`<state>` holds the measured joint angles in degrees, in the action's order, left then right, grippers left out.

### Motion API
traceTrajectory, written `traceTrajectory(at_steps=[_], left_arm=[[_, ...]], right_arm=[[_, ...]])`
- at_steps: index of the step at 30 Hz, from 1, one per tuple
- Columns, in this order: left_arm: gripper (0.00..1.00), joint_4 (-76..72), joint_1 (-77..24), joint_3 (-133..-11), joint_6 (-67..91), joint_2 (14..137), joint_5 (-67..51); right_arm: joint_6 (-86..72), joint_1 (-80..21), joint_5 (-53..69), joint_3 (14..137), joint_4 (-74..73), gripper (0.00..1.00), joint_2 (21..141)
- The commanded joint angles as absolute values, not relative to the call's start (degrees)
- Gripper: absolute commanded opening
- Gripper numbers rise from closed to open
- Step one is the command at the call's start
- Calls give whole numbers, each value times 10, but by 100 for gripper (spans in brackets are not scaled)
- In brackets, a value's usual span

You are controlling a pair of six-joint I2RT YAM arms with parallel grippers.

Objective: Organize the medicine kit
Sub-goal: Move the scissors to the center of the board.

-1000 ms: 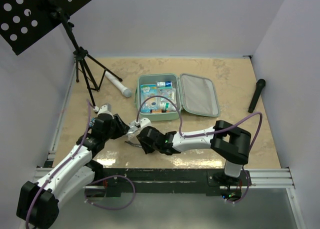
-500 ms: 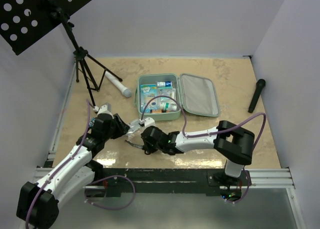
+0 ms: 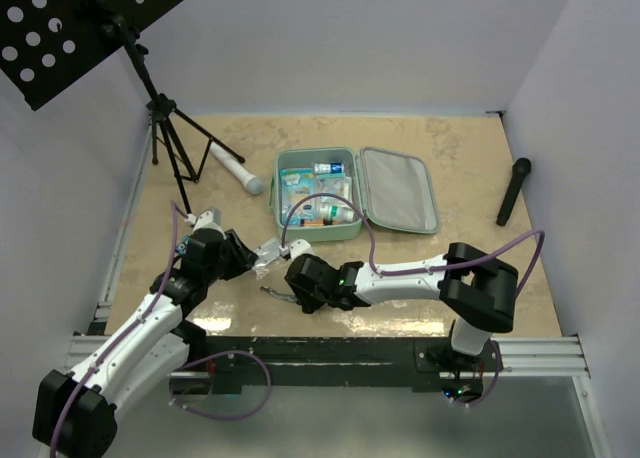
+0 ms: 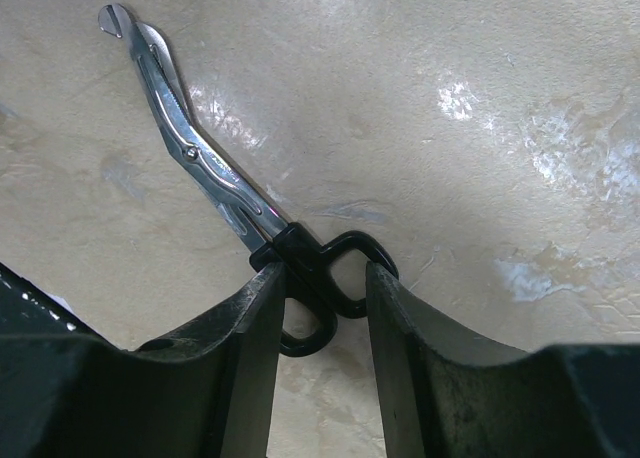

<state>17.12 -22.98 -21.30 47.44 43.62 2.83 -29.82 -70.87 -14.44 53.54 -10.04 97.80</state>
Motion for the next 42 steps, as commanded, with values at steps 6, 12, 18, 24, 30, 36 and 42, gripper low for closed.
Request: traceTrajectory(at_steps=[6, 12, 18, 24, 30, 36, 42], left_arm=[[43, 185, -253, -218, 490, 472, -81], [36, 178, -330, -221, 511, 481, -80], [33, 202, -343, -220, 497, 484, -90], [19, 186, -349, -201, 497, 497, -106], [9, 162, -358, -189, 492, 540, -110], [9, 131, -364, -176, 489, 584, -98], [10, 105, -364, -189, 490, 620, -74]], right_arm=[[-279, -711, -159, 540, -151, 44, 969], [-308, -711, -153, 522, -149, 44, 961], [-324, -711, -152, 514, -142, 44, 954], [-333, -711, -156, 506, -142, 45, 947], [-344, -711, -160, 497, -148, 45, 933], [-349, -711, -156, 489, -148, 45, 921], [-345, -714, -144, 485, -144, 46, 907]])
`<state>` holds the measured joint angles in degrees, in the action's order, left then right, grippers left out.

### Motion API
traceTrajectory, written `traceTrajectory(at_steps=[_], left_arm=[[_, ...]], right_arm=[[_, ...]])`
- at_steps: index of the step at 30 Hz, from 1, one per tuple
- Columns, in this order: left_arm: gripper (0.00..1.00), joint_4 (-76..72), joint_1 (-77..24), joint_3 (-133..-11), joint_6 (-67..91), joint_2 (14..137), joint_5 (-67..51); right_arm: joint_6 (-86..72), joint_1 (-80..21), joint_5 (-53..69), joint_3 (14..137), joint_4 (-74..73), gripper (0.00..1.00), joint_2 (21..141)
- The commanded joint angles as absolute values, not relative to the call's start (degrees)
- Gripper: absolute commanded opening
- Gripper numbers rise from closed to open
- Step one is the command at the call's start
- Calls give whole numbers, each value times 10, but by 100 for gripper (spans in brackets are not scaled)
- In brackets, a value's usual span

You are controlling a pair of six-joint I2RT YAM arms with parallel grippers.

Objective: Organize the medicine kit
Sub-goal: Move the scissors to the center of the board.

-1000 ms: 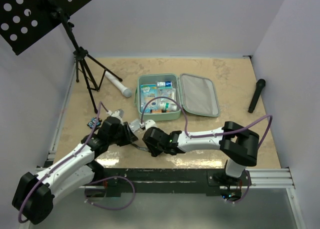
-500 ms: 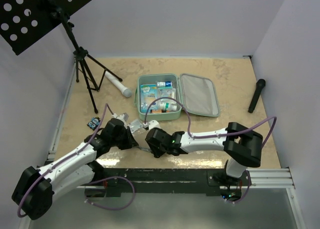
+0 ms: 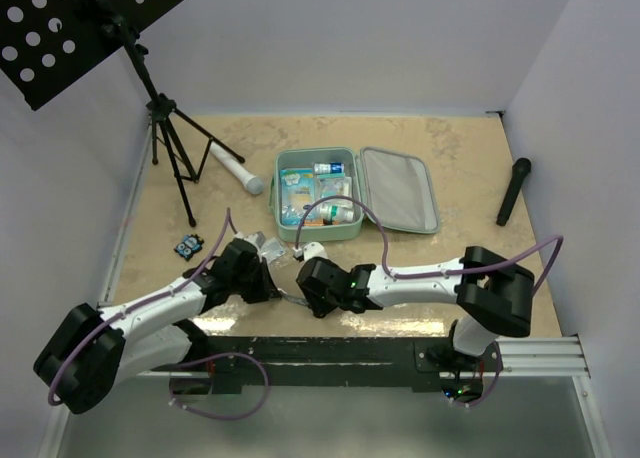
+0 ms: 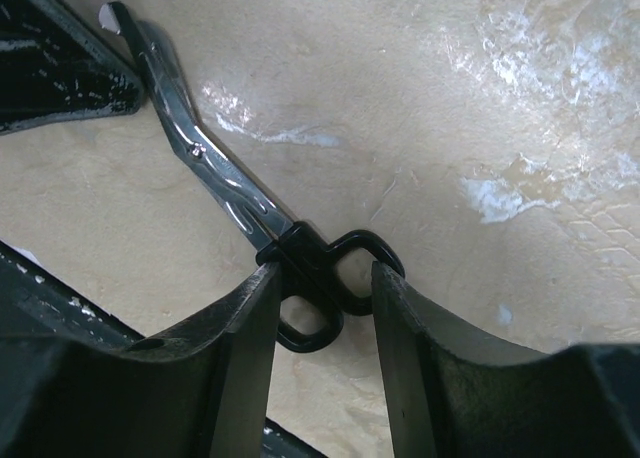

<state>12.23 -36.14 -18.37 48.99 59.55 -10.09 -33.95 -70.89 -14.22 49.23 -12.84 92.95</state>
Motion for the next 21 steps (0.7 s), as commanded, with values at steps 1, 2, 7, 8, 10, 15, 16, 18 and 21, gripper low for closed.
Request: traceTrajectory(at_steps=[1, 2, 7, 8, 10, 15, 16, 18, 21], left_arm=[[10, 105, -365, -195, 490, 624, -67], [10, 104, -364, -199, 489, 628, -57], [10, 87, -364, -218, 488, 651, -40], [10, 84, -364, -219, 488, 656, -40], [10, 81, -365, -225, 489, 665, -37], [10, 77, -364, -226, 493, 638, -21], [11, 71, -364, -221, 493, 615, -21], [13, 68, -363, -214, 504, 583, -12], [18, 77, -362, -211, 512, 517, 12]], right_arm=[[-345, -714, -145, 488, -146, 47, 906], [-345, -714, -147, 490, -149, 47, 903], [-340, -714, -152, 507, -164, 48, 892], [-339, -714, -156, 511, -169, 48, 890], [-339, -714, -163, 522, -180, 48, 884], [-331, -714, -185, 550, -184, 49, 863], [-324, -714, -189, 555, -178, 49, 869], [-309, -714, -198, 571, -167, 48, 890], [-290, -714, -203, 588, -143, 47, 924]])
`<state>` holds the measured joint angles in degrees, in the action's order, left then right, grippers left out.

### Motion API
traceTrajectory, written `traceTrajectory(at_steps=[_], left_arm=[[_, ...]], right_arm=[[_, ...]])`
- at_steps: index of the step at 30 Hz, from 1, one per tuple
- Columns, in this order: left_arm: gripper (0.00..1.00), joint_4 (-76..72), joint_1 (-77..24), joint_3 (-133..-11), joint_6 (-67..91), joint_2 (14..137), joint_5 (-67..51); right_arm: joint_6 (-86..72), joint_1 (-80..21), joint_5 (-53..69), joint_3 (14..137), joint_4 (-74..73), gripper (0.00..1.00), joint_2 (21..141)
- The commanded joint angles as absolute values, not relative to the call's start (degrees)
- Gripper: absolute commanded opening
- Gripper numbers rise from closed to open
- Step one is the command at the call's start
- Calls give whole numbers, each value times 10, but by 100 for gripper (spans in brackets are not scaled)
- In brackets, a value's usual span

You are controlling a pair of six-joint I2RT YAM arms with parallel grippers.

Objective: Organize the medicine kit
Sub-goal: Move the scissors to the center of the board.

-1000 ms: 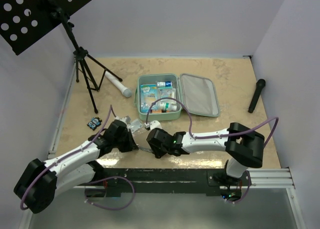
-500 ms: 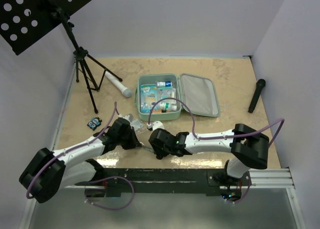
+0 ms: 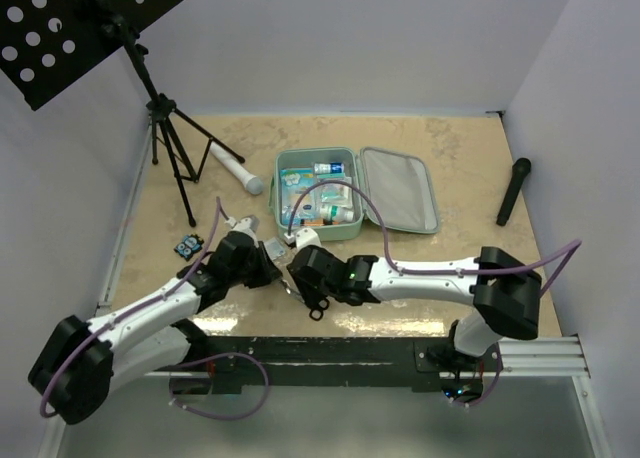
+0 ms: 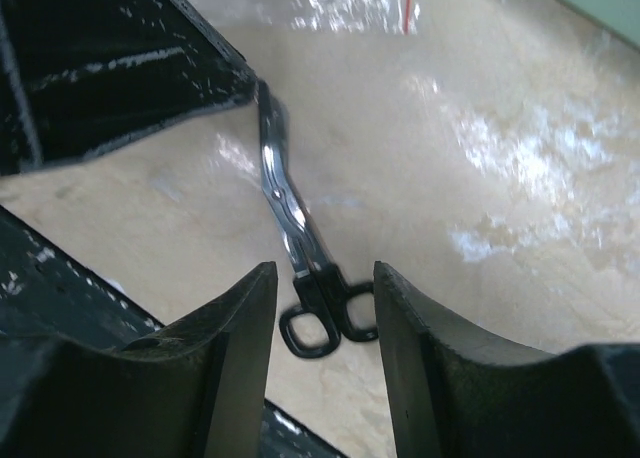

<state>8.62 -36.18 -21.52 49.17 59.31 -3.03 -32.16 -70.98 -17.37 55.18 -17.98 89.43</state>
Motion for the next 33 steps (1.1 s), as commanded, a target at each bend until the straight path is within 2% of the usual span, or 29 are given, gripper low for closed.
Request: traceTrajectory(at_steps=[1, 6, 10, 20, 29, 33], left_arm=[[20, 85, -362, -211, 514, 497, 22], [27, 147, -363, -221, 532, 434, 75], [30, 188, -362, -218, 564, 403, 127], [30, 263, -362, -212, 642, 310, 194], [30, 278, -362, -206, 651, 299, 200], [30, 277, -362, -203, 652, 298, 200]], right_arm=[[-284, -714, -200, 591, -132, 47, 932], [-261, -714, -204, 607, -101, 45, 968], [-240, -714, -198, 628, -83, 44, 990], [-231, -714, -195, 665, -54, 45, 1059], [-229, -714, -216, 671, -61, 44, 1097], [-228, -714, -221, 672, -70, 39, 1107]])
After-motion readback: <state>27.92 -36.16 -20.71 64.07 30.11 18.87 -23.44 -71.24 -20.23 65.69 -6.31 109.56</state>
